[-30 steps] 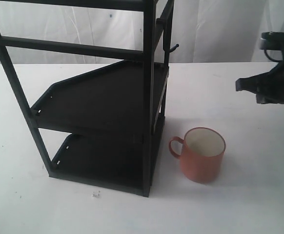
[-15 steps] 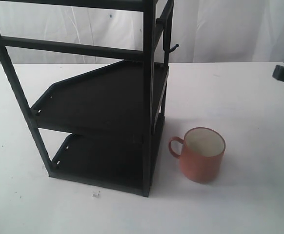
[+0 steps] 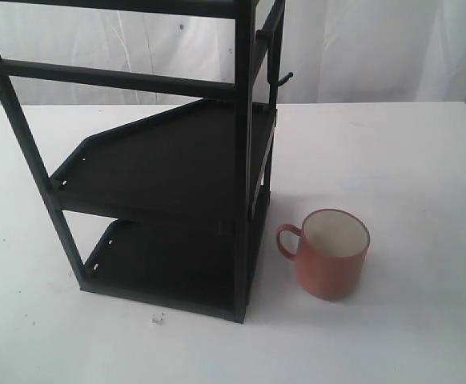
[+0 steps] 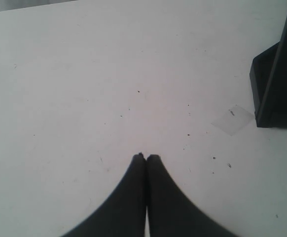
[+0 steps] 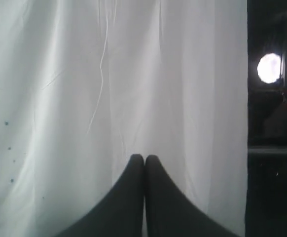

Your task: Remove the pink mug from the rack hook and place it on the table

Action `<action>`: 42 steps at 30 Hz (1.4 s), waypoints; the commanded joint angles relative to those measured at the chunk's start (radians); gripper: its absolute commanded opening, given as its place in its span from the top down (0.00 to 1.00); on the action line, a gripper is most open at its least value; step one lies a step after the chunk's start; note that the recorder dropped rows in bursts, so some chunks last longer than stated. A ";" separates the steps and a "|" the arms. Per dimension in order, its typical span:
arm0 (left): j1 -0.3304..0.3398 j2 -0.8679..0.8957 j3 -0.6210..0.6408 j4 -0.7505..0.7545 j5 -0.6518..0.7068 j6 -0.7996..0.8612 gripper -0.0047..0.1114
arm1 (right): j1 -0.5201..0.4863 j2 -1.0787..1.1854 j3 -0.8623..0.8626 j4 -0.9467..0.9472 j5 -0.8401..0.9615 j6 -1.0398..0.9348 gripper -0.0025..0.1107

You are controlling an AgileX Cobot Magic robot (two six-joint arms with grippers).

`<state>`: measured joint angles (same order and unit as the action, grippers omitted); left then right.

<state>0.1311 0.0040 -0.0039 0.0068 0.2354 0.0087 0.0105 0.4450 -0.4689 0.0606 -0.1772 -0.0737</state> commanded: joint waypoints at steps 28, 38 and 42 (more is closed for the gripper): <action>-0.003 -0.004 0.004 -0.001 -0.002 -0.009 0.96 | -0.015 -0.370 0.124 0.002 0.432 -0.102 0.98; -0.003 -0.004 0.004 -0.001 -0.002 -0.009 0.96 | -0.031 -0.445 0.285 0.009 0.424 -0.105 0.98; -0.003 -0.004 0.004 -0.001 -0.002 -0.009 0.96 | -0.031 -0.445 0.332 0.009 0.424 -0.105 0.98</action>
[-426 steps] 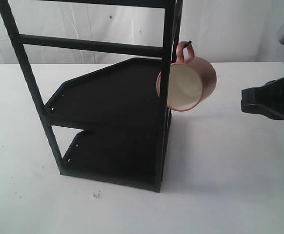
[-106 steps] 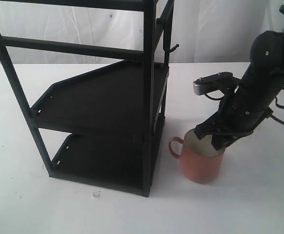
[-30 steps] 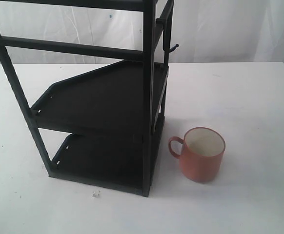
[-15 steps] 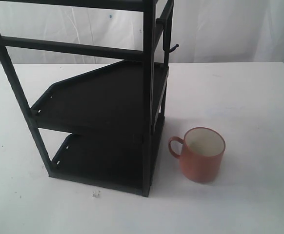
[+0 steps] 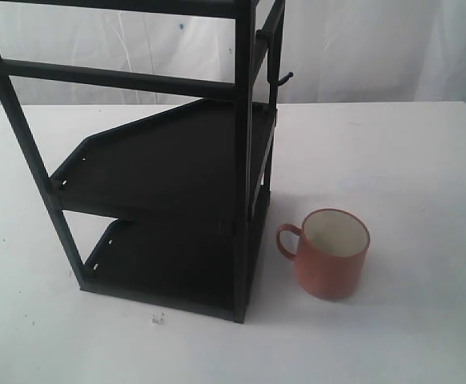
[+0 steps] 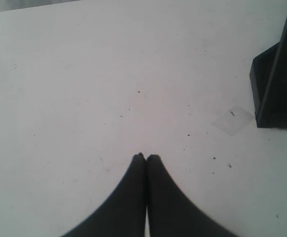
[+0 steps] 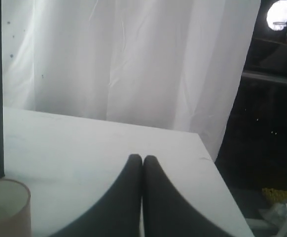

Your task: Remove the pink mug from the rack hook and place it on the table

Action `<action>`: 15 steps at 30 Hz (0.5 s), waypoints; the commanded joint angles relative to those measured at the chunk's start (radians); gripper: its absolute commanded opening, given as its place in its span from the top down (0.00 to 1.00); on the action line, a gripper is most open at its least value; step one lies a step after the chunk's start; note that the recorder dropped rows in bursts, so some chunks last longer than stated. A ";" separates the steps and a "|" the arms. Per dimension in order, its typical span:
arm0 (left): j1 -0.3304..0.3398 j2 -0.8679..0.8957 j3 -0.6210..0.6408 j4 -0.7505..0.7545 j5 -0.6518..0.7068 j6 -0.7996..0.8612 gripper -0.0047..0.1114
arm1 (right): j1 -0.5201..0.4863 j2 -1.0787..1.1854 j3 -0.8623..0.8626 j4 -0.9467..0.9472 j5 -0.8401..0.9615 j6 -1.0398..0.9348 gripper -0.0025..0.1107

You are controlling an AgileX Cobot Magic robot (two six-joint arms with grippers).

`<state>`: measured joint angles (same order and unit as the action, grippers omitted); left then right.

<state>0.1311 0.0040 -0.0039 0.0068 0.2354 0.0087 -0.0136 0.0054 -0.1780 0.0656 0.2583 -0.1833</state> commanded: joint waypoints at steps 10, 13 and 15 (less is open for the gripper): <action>-0.003 -0.004 0.004 -0.001 -0.002 -0.009 0.96 | -0.007 -0.005 0.178 0.004 -0.004 0.004 0.98; -0.003 -0.004 0.004 -0.001 -0.002 -0.009 0.96 | -0.007 -0.005 0.178 0.004 0.020 0.004 0.98; -0.003 -0.004 0.004 -0.001 -0.002 -0.009 0.96 | -0.007 -0.005 0.178 0.004 0.030 0.004 0.98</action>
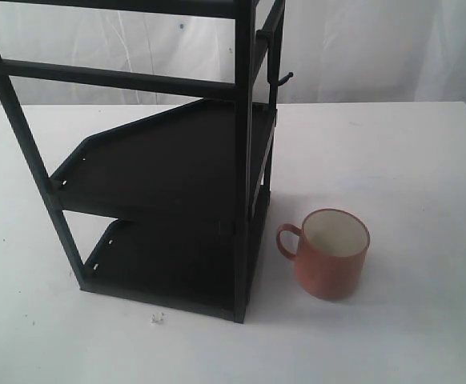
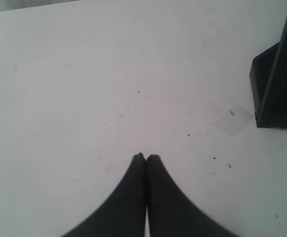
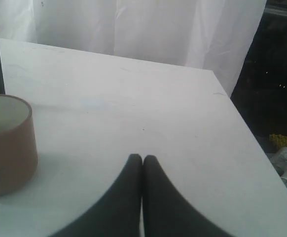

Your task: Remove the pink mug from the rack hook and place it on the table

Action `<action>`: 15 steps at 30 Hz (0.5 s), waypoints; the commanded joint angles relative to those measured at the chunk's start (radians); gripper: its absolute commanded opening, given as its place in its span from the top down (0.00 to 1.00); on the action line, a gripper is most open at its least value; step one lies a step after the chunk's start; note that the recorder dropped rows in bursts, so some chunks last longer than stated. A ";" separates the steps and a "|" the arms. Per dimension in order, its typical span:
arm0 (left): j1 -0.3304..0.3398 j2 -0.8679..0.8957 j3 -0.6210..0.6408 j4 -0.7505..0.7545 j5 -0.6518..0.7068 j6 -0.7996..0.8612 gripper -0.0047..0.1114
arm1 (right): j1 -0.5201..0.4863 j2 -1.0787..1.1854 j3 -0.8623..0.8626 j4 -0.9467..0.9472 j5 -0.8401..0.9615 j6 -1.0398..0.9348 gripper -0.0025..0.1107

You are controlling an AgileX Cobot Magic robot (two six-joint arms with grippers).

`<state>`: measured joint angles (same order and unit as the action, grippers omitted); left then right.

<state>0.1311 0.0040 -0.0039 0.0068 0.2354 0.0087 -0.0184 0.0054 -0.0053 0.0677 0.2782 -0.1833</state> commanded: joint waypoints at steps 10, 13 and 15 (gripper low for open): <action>-0.003 -0.004 0.004 -0.001 -0.003 -0.009 0.96 | -0.002 -0.005 0.005 0.002 -0.015 0.004 0.98; -0.003 -0.004 0.004 -0.001 -0.003 -0.009 0.96 | -0.002 -0.005 0.005 -0.025 -0.011 0.013 0.98; -0.003 -0.004 0.004 -0.001 -0.003 -0.009 0.96 | -0.002 -0.005 0.005 -0.158 -0.090 0.015 0.98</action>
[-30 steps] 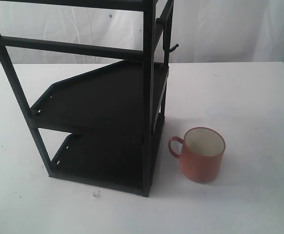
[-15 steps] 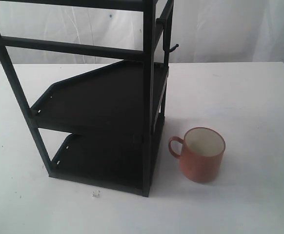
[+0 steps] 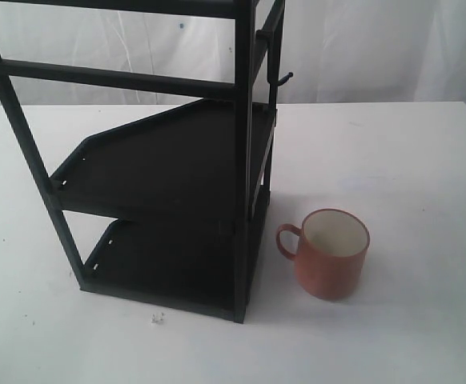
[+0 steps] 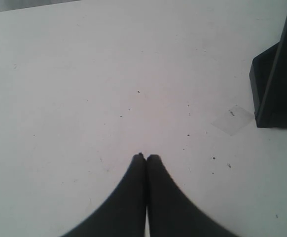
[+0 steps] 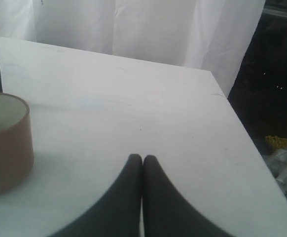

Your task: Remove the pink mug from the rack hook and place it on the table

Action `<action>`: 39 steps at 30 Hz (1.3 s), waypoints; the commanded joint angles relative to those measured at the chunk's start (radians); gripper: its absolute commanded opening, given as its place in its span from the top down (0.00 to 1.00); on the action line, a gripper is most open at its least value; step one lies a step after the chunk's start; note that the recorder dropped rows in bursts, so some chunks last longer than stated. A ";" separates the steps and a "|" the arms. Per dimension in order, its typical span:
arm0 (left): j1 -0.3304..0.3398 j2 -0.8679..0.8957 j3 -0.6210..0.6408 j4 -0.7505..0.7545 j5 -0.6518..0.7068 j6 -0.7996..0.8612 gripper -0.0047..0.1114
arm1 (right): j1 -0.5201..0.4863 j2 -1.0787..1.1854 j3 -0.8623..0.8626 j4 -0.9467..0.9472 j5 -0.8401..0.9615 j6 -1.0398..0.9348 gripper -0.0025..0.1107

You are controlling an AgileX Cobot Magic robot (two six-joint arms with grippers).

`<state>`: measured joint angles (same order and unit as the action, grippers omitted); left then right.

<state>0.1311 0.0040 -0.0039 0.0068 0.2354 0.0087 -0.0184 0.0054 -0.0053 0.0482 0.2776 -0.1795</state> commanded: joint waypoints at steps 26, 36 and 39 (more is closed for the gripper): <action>-0.003 -0.004 0.004 -0.001 -0.003 -0.009 0.96 | -0.002 -0.005 0.005 -0.211 0.057 0.378 0.98; -0.003 -0.004 0.004 -0.001 -0.003 -0.009 0.96 | -0.002 -0.005 0.005 -0.211 0.057 0.378 0.98; -0.003 -0.004 0.004 -0.001 -0.003 -0.009 0.96 | -0.002 -0.005 0.005 -0.211 0.057 0.378 0.98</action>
<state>0.1311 0.0040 -0.0039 0.0068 0.2354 0.0087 -0.0184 0.0054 -0.0020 -0.1581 0.3366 0.1952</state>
